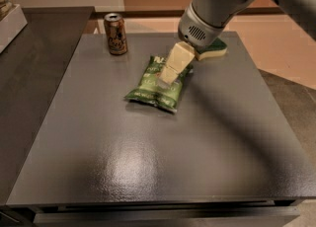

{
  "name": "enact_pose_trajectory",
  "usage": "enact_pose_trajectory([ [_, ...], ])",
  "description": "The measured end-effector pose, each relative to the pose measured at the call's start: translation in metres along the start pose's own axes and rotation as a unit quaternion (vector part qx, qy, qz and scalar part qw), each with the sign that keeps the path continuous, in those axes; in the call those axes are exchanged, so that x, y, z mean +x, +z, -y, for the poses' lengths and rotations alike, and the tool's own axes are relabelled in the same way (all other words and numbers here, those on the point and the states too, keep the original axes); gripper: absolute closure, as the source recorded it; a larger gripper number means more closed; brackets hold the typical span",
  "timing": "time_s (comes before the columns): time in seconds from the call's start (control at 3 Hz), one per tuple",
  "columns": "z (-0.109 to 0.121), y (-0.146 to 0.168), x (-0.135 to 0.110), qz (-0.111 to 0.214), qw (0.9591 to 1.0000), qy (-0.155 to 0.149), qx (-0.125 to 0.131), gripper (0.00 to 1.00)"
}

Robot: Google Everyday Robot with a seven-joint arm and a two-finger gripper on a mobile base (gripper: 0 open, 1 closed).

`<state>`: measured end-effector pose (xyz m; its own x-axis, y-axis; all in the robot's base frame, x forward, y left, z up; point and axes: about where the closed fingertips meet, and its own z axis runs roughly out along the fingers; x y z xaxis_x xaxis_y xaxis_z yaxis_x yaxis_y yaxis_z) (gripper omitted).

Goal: Pick green jalapeno chip bag

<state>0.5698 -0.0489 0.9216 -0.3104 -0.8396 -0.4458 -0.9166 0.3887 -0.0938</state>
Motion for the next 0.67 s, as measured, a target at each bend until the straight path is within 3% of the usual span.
enact_pose_trajectory([
  [0.67, -0.010, 0.035, -0.021, -0.009, 0.9993, -0.028, -0.024, 0.00],
])
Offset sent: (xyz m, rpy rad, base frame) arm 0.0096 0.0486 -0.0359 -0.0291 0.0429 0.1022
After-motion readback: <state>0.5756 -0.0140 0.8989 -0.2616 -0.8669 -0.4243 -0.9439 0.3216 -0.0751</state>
